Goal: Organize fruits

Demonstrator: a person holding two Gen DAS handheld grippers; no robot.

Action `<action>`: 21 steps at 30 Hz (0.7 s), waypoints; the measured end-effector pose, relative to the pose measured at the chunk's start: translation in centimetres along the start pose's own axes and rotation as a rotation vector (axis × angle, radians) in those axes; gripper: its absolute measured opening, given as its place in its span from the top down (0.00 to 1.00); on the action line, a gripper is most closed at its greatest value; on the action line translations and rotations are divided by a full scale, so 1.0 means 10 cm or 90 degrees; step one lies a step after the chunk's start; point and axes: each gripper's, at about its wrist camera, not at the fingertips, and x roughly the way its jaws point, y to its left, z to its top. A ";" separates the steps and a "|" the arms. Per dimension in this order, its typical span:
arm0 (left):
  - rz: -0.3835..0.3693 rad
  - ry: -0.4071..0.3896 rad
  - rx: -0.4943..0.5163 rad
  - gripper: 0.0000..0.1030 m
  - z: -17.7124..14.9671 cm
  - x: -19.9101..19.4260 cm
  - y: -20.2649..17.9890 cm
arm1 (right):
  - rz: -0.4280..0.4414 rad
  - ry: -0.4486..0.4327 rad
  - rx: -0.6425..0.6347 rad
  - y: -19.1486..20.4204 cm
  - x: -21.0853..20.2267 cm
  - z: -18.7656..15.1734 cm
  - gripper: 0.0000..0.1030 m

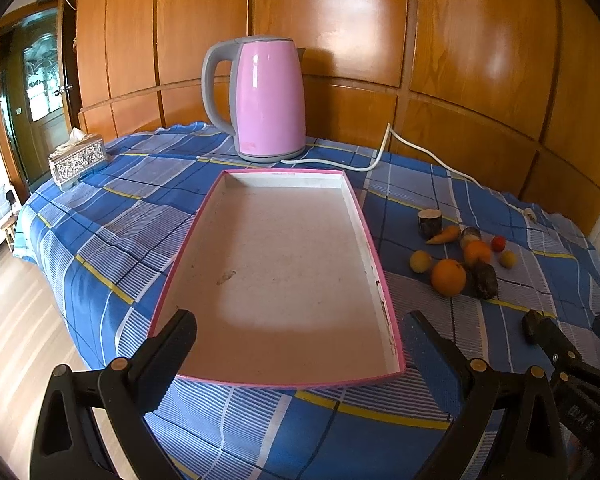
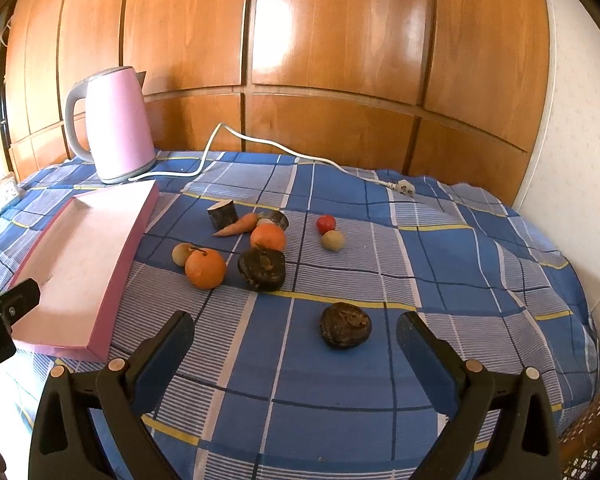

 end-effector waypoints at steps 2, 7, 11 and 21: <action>-0.001 0.000 0.002 0.00 0.00 0.00 -0.01 | -0.001 0.000 0.002 0.00 0.00 0.00 0.00; -0.005 0.005 0.005 0.00 -0.01 0.02 -0.02 | -0.003 0.007 0.011 -0.06 0.02 0.00 0.00; -0.051 0.015 0.003 0.00 -0.04 0.05 -0.01 | -0.007 0.019 0.028 -0.19 0.09 0.03 0.00; -0.127 0.034 0.041 0.00 0.00 0.08 -0.18 | -0.054 0.066 0.113 -0.94 0.32 0.16 0.00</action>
